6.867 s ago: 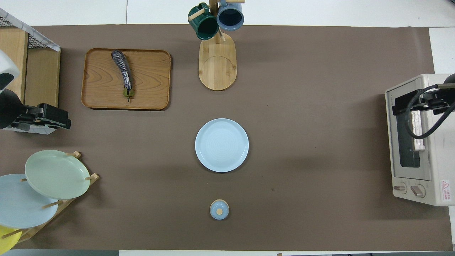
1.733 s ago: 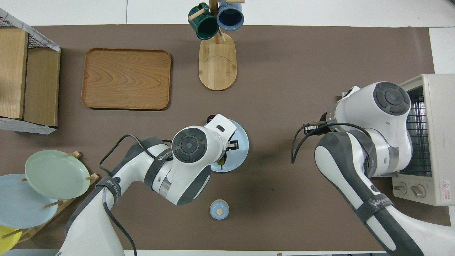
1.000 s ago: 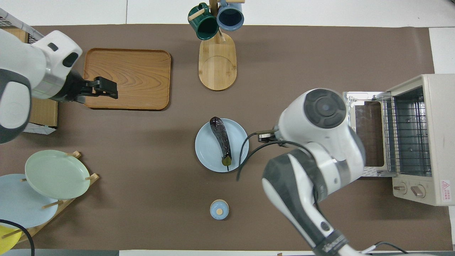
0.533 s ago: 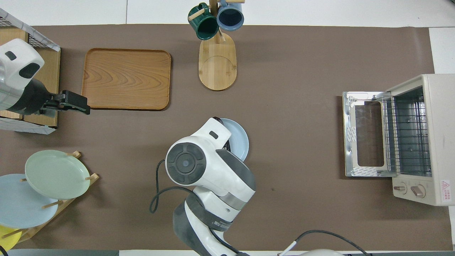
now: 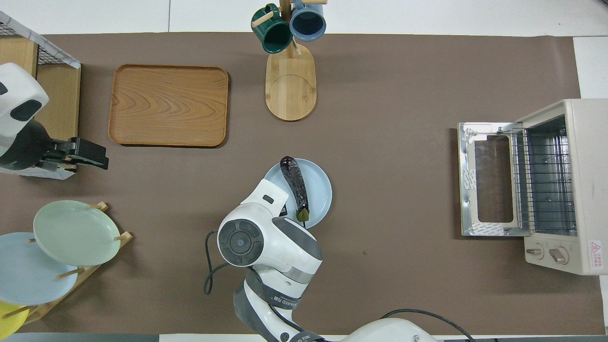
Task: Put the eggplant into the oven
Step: 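Carry the eggplant with the right gripper to the open oven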
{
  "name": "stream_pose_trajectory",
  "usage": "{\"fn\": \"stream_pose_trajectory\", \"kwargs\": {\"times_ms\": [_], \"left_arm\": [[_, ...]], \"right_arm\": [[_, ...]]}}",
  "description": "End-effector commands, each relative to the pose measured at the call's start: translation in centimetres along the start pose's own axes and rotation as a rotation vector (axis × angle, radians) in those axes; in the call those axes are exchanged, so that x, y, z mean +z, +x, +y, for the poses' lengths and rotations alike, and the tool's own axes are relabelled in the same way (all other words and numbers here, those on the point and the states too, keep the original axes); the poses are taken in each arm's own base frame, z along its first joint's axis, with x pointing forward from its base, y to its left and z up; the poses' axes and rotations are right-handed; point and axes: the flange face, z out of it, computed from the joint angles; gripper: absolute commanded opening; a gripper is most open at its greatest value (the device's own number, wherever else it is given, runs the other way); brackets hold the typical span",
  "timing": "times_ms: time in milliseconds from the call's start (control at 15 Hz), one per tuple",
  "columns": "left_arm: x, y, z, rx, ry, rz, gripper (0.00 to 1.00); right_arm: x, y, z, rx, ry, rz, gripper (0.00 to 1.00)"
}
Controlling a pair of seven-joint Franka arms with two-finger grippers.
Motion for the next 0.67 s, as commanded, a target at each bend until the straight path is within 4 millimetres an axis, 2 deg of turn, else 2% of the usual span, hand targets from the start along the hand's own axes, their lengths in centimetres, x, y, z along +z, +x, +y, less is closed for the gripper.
{"fn": "stream_pose_trajectory", "kwargs": {"times_ms": [0,67,133,200,333,467,600], "left_arm": [[-1.4,-0.1,0.6,0.022,0.03,-0.018,1.0],[-1.8,0.2,0.4,0.019,0.034,-0.013,1.0],[-1.9,0.2,0.5,0.025,0.044,-0.01,1.0],[-1.9,0.2,0.6,0.029,0.056,-0.005,1.0],[-1.9,0.2,0.5,0.03,0.06,0.006,1.0],[-1.5,0.4,0.2,0.027,0.058,0.034,1.0],[-1.3,0.6,0.2,0.027,0.057,0.048,1.0]], "right_arm": [[-0.1,-1.1,0.9,-0.059,-0.003,0.026,0.31],[0.0,-1.1,1.0,-0.059,-0.005,0.025,0.29],[0.0,-1.2,1.0,-0.057,-0.006,0.024,0.12],[0.0,-1.3,1.0,-0.058,-0.012,0.021,0.0],[-0.6,-1.0,0.9,-0.117,-0.079,0.026,0.0],[-2.8,0.5,1.2,-0.15,-0.194,0.023,0.0],[-5.4,1.6,2.2,-0.109,-0.267,-0.013,0.0]]}}
